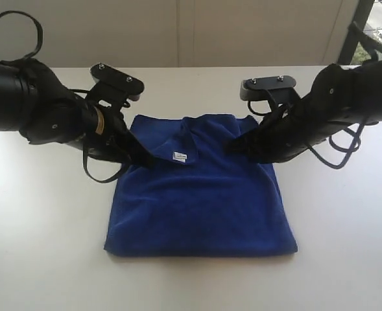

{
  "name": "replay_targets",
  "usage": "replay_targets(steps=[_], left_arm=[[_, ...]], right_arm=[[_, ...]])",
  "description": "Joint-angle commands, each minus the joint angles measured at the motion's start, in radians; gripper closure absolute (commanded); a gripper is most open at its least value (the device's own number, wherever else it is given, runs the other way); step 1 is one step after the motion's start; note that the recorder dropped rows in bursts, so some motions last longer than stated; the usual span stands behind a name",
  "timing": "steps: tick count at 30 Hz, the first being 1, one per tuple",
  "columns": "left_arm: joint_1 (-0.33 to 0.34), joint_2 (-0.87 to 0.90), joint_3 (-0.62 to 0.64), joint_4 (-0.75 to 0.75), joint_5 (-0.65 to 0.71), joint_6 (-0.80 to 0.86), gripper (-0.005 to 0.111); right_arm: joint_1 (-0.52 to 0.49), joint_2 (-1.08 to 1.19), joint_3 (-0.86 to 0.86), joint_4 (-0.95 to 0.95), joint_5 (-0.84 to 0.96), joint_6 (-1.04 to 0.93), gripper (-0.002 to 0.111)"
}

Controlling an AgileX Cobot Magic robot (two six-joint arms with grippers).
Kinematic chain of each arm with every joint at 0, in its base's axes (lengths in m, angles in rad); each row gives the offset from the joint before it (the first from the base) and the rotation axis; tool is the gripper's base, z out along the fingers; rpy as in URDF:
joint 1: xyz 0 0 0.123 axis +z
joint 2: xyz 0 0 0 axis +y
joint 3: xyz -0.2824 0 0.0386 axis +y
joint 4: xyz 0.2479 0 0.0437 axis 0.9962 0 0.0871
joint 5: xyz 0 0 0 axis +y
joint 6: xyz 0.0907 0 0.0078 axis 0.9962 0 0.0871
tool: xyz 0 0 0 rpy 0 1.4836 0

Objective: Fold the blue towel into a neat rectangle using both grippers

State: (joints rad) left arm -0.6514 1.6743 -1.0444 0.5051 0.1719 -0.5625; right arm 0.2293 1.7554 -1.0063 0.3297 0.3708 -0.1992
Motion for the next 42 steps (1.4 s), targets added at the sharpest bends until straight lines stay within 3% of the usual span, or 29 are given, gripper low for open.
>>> replay_targets(steps=[1,10,23,25,28,32,38,42], left_arm=[[0.002,0.038,-0.067,0.012,-0.027,0.062,0.107],[-0.002,0.184,-0.176,0.012,-0.047,0.254,0.107],[-0.093,0.286,-0.234,0.012,-0.072,0.537,0.107],[-0.093,0.299,-0.234,0.012,-0.066,0.537,0.102],[-0.093,0.299,-0.234,0.045,-0.066,0.541,0.074],[-0.093,0.299,-0.234,0.13,-0.006,0.553,0.057],[-0.093,0.317,-0.234,0.169,-0.005,0.671,0.054],[-0.089,0.334,-0.234,0.171,-0.096,0.668,0.059]], right_arm=[[-0.008,-0.072,0.001,-0.009,0.024,-0.002,0.108],[-0.008,-0.13,0.001,-0.05,0.071,-0.007,0.108],[-0.01,-0.126,0.001,-0.08,0.107,-0.007,0.108],[-0.01,-0.126,0.001,-0.08,0.107,-0.007,0.108],[-0.01,-0.126,0.001,-0.087,0.107,-0.007,0.108],[-0.01,-0.126,0.001,-0.095,0.107,-0.007,0.108],[-0.01,-0.126,0.003,-0.095,0.109,-0.007,0.108],[-0.01,-0.126,0.003,-0.095,0.121,-0.007,0.108]])
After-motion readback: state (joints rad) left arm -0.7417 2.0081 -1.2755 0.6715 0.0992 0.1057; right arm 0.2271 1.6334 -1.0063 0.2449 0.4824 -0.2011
